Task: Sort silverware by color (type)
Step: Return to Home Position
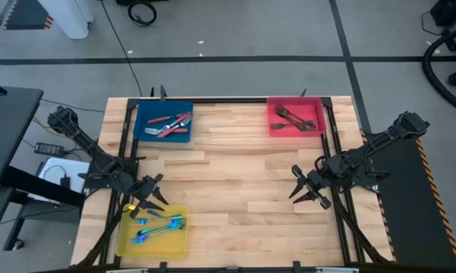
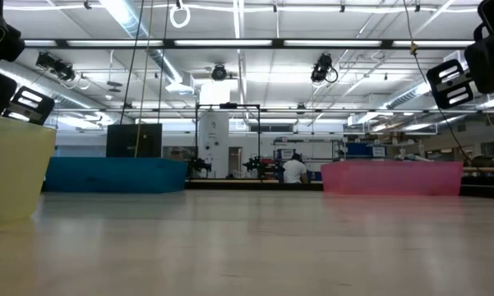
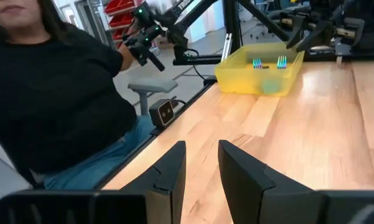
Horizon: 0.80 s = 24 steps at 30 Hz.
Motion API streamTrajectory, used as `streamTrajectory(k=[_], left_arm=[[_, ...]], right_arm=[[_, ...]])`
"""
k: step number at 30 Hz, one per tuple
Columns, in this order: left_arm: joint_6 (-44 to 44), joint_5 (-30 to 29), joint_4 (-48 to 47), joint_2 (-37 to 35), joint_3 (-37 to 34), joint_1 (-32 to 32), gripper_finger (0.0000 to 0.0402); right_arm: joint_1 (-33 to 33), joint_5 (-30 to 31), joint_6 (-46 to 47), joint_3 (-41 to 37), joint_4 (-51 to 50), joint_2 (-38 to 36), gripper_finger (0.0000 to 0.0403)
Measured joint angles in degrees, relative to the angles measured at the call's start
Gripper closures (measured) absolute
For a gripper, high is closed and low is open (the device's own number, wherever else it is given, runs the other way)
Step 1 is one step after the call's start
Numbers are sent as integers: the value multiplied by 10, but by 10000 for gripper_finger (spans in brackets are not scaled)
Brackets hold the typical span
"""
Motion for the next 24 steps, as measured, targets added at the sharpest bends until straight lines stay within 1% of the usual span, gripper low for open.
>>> streamTrajectory(k=[7,10,14,17,24], left_arm=[[0,0,0,0,0,0,285],[0,0,1,-5,0,0,285],[0,1,1,-15,0,4,285],[0,1,1,-23,0,20,285],[0,0,0,-58,0,90,285]], right_arm=[[1,1,-2,0,1,-2,300],[1,1,-3,0,0,-23,300],[-3,1,-3,0,-4,-79,299],[-13,1,-4,0,-2,-127,300],[-43,1,-4,0,-1,-207,300]])
